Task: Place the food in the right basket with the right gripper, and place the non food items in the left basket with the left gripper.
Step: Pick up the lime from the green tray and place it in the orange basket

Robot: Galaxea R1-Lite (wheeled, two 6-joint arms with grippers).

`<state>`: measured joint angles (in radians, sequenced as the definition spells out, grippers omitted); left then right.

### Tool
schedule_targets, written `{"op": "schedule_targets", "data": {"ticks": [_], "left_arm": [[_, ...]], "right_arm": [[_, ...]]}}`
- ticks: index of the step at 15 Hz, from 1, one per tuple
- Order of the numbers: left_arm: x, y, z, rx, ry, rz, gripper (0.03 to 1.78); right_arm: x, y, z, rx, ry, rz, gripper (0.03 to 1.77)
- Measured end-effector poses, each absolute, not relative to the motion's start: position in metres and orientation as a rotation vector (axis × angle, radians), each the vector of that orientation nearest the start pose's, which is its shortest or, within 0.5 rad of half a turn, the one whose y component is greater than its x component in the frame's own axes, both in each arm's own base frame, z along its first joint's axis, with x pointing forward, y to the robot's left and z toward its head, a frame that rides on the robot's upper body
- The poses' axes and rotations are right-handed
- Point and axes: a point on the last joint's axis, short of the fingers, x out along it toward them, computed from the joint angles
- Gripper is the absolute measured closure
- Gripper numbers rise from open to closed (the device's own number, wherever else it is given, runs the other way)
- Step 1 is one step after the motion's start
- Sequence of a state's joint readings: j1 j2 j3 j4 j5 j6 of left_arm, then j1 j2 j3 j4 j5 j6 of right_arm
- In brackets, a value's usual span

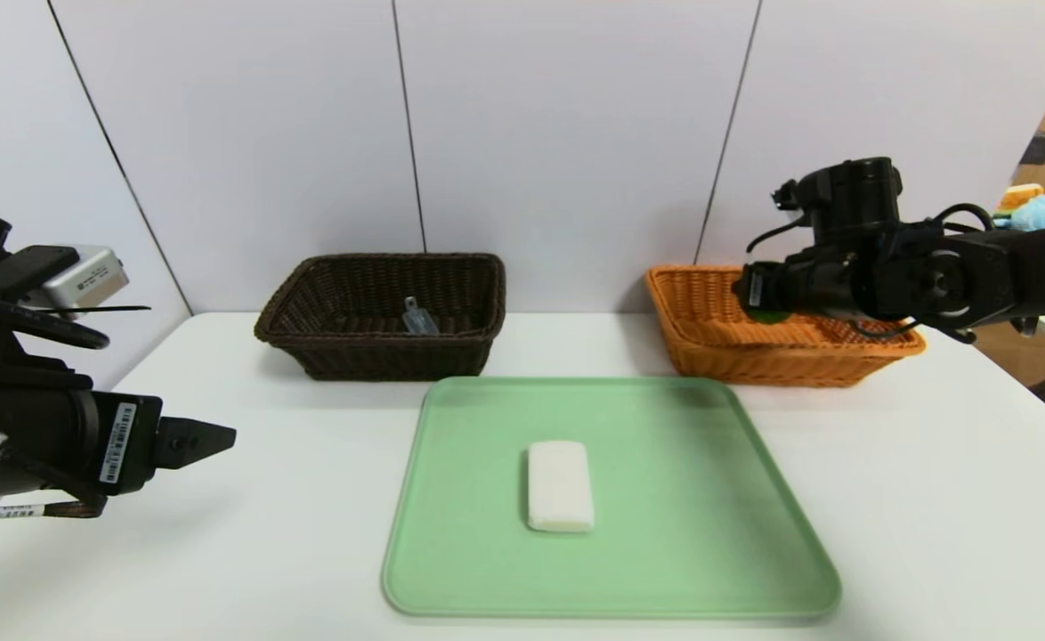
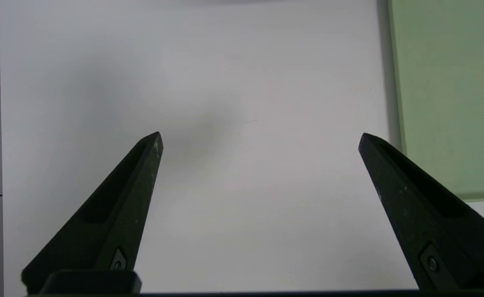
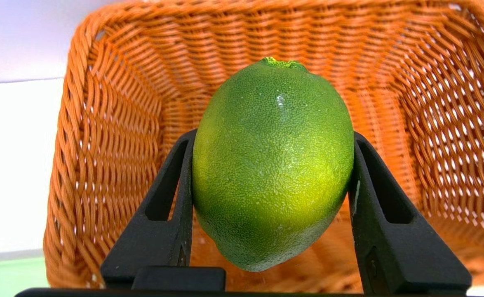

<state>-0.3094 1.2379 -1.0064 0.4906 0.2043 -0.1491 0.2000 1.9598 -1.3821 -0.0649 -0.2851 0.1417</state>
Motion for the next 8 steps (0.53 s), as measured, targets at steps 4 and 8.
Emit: {"op": "schedule_targets", "data": {"ticks": [4,8], "left_arm": [[0.161,-0.047,0.249,0.040,0.704,-0.049,0.12],[0.163,-0.047,0.248,0.042,0.709,-0.047,0.12]], "right_arm": [[0.393,0.073,0.185,0.000,0.482,-0.115,0.78],[0.401,0.074,0.173,-0.022,0.494,-0.112,0.78]]}}
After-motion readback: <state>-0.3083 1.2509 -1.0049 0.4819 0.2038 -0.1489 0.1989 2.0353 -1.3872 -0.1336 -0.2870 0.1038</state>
